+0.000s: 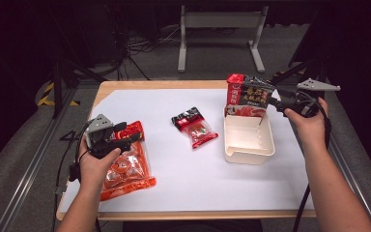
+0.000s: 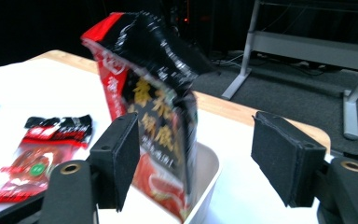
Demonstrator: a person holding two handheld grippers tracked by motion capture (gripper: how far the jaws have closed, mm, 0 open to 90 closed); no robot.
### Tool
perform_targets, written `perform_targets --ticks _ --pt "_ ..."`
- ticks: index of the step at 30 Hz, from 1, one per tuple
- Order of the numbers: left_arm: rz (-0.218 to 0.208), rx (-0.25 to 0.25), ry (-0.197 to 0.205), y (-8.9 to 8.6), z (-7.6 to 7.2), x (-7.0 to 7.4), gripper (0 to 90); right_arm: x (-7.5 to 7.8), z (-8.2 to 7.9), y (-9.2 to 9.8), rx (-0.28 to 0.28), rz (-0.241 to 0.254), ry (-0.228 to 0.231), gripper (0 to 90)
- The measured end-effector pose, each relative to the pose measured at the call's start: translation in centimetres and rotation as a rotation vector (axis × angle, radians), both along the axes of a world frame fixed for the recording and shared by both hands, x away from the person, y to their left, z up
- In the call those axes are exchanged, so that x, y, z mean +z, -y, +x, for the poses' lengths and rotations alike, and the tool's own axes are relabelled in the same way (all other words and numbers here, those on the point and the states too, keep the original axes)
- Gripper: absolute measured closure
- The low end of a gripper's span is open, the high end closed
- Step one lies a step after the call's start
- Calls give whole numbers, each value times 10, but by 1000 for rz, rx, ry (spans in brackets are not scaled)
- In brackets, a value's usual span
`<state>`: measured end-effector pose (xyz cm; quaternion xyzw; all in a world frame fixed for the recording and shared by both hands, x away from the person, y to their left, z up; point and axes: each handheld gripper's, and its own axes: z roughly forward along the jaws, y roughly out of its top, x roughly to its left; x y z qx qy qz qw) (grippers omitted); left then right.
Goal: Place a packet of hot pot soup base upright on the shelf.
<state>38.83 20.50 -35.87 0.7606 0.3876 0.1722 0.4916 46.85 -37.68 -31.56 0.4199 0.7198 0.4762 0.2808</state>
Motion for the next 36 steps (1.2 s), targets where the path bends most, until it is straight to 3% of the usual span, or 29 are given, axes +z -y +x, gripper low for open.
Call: perform_targets --ticks 7,17,22,24,26,33,36 --pt "2 8 7 -2 0 2 319 4 -30 -3 54 42 0 297" --pt "29 -19 16 -4 0 6 301 0 -60 -12 110 54 -10 298" --pt "22 -12 17 -8 0 8 300 -3 -67 -17 150 76 -8 291" --pt "27 -7 22 -10 0 9 299 -3 -67 -21 175 48 -28 291" --pt "22 -3 19 -12 1 9 295 -3 -69 -25 189 56 -27 291" --pt "46 64 8 -28 5 8 271 -3 -76 -38 234 36 -28 278" --pt "58 116 12 -39 10 6 277 -4 -78 -43 247 23 -30 274"
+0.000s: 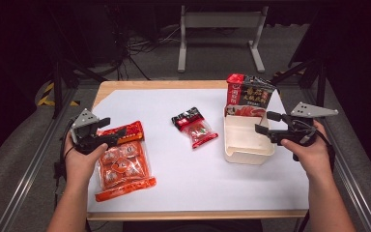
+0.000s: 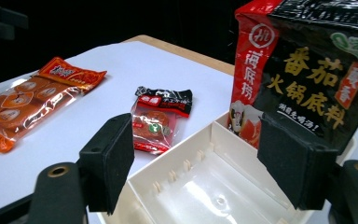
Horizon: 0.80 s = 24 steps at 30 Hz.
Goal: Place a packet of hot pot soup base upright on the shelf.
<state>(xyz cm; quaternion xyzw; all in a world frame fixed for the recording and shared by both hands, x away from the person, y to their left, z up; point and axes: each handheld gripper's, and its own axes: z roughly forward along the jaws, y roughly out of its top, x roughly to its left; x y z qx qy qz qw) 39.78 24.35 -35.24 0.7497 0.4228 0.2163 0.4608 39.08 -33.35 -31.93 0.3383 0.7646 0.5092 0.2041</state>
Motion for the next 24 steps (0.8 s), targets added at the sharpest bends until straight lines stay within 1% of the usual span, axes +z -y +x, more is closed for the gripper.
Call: perform_targets --ticks 1,2,4,5,6,7,8,11,14,15,17,19,22,24 --pt "-3 20 2 -6 2 -1 279 0 0 -1 4 -5 1 274" --pt "-5 28 -1 -8 3 -2 283 -1 0 -3 8 -6 1 273" --pt "-13 44 7 -17 5 -5 286 -1 -1 -4 10 -9 0 272" --pt "-18 47 17 -20 5 -6 291 -2 -1 -5 14 -11 3 271" --pt "-24 51 41 -21 5 -8 309 -2 -1 -6 19 -10 3 269" --pt "-30 50 56 -22 5 -9 320 -3 -2 -8 22 -8 2 267" --pt "-28 53 63 -23 6 -10 321 -3 -2 -9 26 -7 4 266" --pt "-26 54 60 -26 9 -13 317 -3 -3 -11 43 -9 14 266" --pt "-23 82 44 -36 14 -22 321 -5 -5 -14 55 -11 22 267" --pt "-23 82 44 -36 14 -22 323 -5 -5 -14 55 -11 22 267" --pt "-26 102 42 -42 16 -25 333 -6 -6 -15 66 -7 23 266" --pt "-50 117 38 -47 18 -28 330 -7 -7 -15 64 -3 22 266" --pt "-47 130 46 -54 20 -29 329 -9 -9 -16 63 -10 29 266" --pt "-42 143 35 -57 22 -31 329 -10 -10 -17 62 -19 29 267"
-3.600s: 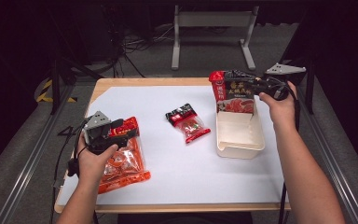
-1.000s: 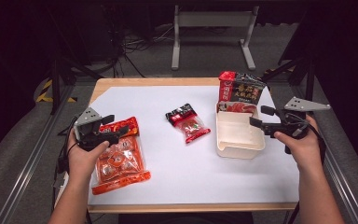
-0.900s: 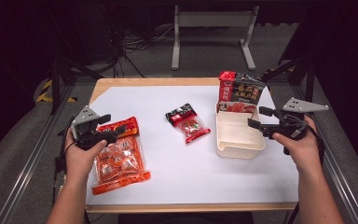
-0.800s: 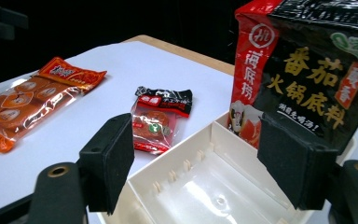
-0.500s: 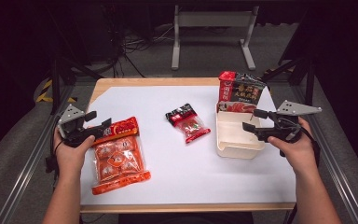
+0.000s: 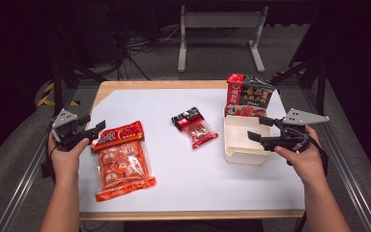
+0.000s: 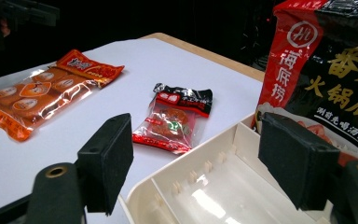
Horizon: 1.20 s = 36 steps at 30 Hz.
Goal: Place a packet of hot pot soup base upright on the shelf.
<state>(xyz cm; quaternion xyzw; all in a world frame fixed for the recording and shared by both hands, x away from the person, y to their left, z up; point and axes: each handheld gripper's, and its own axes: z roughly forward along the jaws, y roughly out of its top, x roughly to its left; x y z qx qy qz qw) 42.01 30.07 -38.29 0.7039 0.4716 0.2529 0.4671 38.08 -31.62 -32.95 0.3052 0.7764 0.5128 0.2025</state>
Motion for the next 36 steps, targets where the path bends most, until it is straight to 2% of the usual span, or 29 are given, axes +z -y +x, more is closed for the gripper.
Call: perform_targets --ticks 7,9,11,12,13,17,19,23,25,28,36 --pt "40 25 -45 -7 8 -7 352 -5 -3 -4 1 -20 -10 273" --pt "61 31 -86 -8 9 -8 406 -5 -4 -5 8 -18 -11 273" --pt "88 46 -108 -7 11 -9 429 -5 -5 -6 14 -19 -10 276" --pt "88 46 -108 -7 11 -9 432 -5 -5 -6 14 -19 -10 276" --pt "70 43 -138 -9 14 -12 432 -6 -5 -8 19 -19 -10 276" --pt "78 58 -170 -14 19 -21 423 -7 -7 -9 23 -26 -14 276" --pt "84 69 -182 -16 21 -25 414 -8 -8 -9 24 -26 -15 276" --pt "56 58 -187 -18 25 -34 389 -8 -8 -9 24 -20 -13 276" --pt "51 59 -213 -20 27 -38 364 -8 -9 -9 24 -20 -12 276" --pt "67 73 -252 -22 28 -45 355 -8 -9 -10 27 -22 -13 276" --pt "51 65 -316 -25 30 -55 352 -10 -7 -14 32 -32 -20 276"
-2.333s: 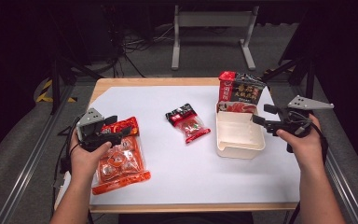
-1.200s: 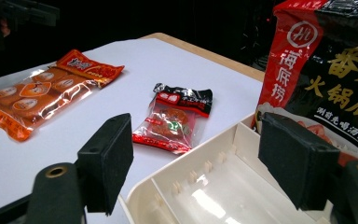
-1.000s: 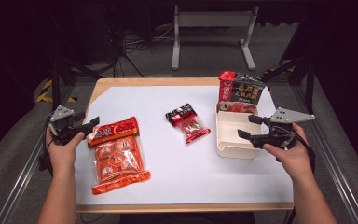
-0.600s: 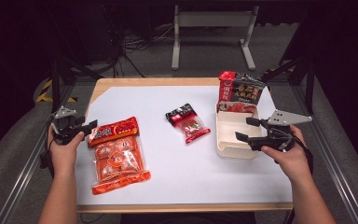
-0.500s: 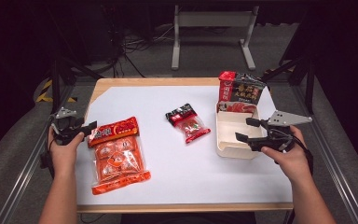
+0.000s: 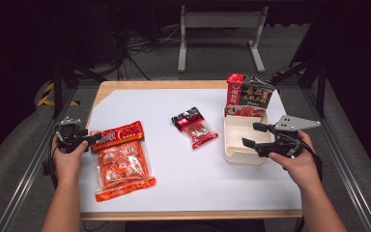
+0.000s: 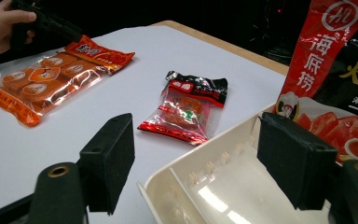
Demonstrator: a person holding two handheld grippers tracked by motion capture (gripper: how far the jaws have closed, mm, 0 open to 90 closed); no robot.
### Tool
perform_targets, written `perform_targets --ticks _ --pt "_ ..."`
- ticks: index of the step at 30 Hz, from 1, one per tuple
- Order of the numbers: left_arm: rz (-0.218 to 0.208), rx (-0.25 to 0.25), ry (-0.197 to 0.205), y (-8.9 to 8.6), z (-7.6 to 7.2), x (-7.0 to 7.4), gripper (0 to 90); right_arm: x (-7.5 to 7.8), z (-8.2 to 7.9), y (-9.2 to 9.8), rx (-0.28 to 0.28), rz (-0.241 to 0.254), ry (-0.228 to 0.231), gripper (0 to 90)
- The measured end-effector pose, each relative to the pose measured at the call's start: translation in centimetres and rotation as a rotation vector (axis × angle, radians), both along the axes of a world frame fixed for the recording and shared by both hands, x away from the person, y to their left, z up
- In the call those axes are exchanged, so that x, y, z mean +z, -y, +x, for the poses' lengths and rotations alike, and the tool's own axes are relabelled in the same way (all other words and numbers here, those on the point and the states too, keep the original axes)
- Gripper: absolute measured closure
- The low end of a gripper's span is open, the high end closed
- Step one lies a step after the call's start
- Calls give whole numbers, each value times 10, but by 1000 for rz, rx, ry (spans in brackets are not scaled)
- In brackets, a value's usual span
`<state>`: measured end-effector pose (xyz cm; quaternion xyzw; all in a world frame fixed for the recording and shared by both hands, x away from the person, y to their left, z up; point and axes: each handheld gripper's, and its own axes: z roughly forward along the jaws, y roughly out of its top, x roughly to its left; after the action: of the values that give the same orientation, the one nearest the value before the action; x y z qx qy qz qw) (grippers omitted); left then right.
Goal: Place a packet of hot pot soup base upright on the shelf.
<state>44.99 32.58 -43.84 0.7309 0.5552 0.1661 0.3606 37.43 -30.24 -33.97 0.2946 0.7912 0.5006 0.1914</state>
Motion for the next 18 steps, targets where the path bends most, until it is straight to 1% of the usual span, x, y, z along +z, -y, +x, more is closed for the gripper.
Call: perform_targets --ticks 2,3,4,7,8,10,17,18 --pt "-30 -9 -31 -1 1 -3 344 0 1 -1 3 0 1 276" --pt "-32 -8 -35 -1 1 -4 344 0 1 -2 3 3 -3 276" --pt "-24 -11 -35 -2 1 -5 344 0 1 -2 -1 1 -5 276" --pt "-26 -12 -43 -2 1 -6 344 0 2 -2 -4 0 -7 276" --pt "-33 -17 -51 -3 1 -7 345 0 2 -2 -4 -2 -7 276" --pt "-37 -26 -52 -3 1 -7 347 0 2 -3 -3 -2 -6 276" --pt "-72 -60 -73 -2 1 -10 406 -2 3 -3 -15 -13 -15 276" --pt "-72 -60 -73 -2 1 -10 416 -2 3 -3 -15 -13 -15 276"
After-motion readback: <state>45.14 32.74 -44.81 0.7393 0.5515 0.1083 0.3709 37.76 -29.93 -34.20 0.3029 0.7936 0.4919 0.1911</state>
